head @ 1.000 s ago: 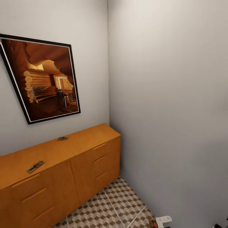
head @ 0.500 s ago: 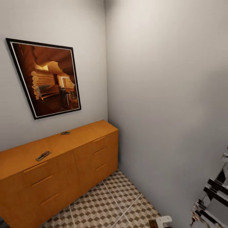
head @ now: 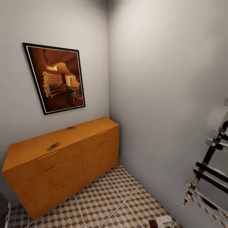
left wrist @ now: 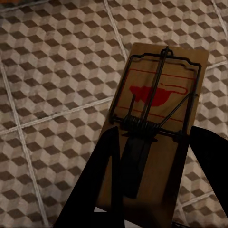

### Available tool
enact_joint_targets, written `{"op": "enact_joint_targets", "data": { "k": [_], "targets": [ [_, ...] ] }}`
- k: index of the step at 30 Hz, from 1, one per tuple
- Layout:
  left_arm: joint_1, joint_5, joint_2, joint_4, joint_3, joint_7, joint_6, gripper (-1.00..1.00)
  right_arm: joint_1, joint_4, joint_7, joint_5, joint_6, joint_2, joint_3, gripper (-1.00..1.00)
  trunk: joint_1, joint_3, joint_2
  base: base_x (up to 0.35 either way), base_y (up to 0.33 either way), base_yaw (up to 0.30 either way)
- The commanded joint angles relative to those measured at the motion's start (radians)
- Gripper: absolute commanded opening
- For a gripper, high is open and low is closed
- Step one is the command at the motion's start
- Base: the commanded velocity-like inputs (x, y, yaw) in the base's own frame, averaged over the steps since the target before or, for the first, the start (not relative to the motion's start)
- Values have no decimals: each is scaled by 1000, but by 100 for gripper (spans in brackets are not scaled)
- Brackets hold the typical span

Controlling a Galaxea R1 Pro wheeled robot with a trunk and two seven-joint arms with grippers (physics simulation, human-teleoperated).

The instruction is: Take the four mousetraps from the cabinet in the bathroom and place them on the bathroom floor. Make sure all four end up on the same floor surface, and ensure that at least two of them are either under or directly next to the same bathroom sink.

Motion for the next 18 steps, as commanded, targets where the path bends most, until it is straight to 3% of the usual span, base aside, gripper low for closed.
{"op": "enact_joint_targets", "data": {
  "k": [1, 8, 15, 18],
  "targets": [
    [-1, 11, 0, 1, -6, -6, -2, -100, -2, 5, -2, -3, -7, 1, 6, -100, 0, -2, -2, -337, 20, 0],
    [-1, 11, 0, 1, -6, -6, -2, -100, -2, 5, -2, -3, -7, 1, 6, -100, 0, -2, -2, -302, 5, -19],
    [-1, 11, 1, 1, -5, -6, -2, -100, 5, 5, -2, -21, -10, -9, 6, -100, 0, -2, -2, -41, 0, -229],
    [-1, 11, 2, 1, -5, -6, -2, -100, 21, 5, -2, -51, -25, -13, 5, -100, 0, -2, -2, -3, 0, -289]
  ]
}}
